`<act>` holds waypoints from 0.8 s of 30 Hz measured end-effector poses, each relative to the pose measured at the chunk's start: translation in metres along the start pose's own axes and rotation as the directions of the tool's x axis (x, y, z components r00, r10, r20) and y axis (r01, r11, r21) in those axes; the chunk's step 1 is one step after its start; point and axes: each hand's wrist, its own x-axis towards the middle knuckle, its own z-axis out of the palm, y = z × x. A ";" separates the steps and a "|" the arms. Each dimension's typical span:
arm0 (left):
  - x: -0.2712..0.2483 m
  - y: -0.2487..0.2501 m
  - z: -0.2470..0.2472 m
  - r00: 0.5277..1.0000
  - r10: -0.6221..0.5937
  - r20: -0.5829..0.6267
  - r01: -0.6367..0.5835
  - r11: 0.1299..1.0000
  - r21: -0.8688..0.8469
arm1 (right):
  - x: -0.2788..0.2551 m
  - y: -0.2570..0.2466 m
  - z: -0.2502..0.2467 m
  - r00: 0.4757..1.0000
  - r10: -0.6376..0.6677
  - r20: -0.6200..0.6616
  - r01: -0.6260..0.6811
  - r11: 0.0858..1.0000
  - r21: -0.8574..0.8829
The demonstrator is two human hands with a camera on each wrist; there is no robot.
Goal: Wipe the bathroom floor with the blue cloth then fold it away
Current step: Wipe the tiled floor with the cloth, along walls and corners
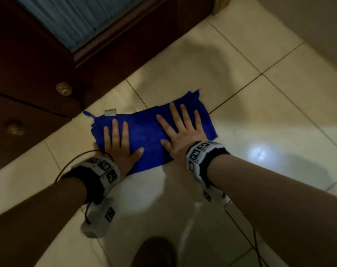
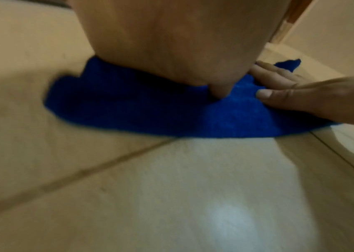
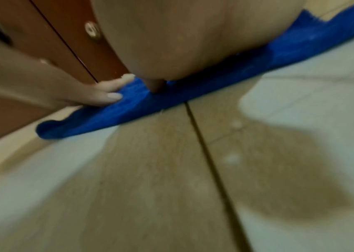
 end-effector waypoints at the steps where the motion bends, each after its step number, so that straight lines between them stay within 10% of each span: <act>1: -0.002 -0.004 -0.011 0.997 0.015 0.074 -0.017 0.999 0.034 | 0.001 -0.003 -0.002 1.000 0.010 0.020 -0.009 1.000 -0.011; 5: -0.014 -0.004 -0.072 0.931 -0.023 0.364 -0.134 0.906 0.401 | 0.003 -0.008 -0.004 0.998 0.026 0.060 -0.025 1.000 -0.018; 8: -0.018 0.011 -0.078 0.957 0.071 0.282 -0.177 0.912 0.370 | 0.005 -0.006 -0.002 0.998 0.031 0.058 -0.030 0.999 -0.028; 13: -0.020 0.013 -0.015 0.962 -0.161 0.221 0.181 0.981 -0.073 | 0.007 0.002 0.001 0.998 -0.002 0.059 0.003 1.000 -0.007; 24: -0.018 -0.001 0.016 0.992 -0.097 0.085 0.093 0.995 0.042 | 0.007 -0.004 0.000 0.994 0.042 0.096 -0.039 0.999 -0.037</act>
